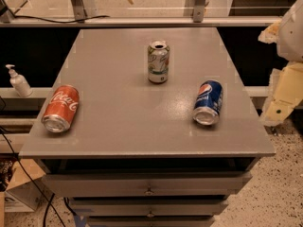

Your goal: Move pepsi can near coke can

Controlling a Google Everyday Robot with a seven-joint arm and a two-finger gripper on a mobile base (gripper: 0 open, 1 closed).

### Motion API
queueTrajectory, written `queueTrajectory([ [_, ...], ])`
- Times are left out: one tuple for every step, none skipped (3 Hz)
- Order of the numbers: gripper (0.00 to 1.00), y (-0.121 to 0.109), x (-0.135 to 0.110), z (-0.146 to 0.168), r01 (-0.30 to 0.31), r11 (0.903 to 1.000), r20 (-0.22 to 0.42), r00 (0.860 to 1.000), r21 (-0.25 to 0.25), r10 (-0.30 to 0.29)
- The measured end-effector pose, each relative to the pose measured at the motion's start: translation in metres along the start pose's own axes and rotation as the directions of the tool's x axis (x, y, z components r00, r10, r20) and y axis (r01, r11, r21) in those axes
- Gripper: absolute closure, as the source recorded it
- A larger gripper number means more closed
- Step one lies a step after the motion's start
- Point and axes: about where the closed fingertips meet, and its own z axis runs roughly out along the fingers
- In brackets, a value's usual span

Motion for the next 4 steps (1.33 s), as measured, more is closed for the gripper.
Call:
queueTrajectory([
  [0.00,0.000,-0.002,0.000,0.001,1.0000,0.009,1.000,0.008,-0.001],
  [0.00,-0.003,-0.007,0.016,-0.043,0.9991,0.088,0.995,0.002,0.042],
  [0.00,-0.004,-0.013,0.013,-0.048,0.9988,0.116,0.992,0.014,0.046],
  [0.00,-0.005,-0.005,0.028,-0.120,0.9927,0.155,0.981,-0.016,0.121],
])
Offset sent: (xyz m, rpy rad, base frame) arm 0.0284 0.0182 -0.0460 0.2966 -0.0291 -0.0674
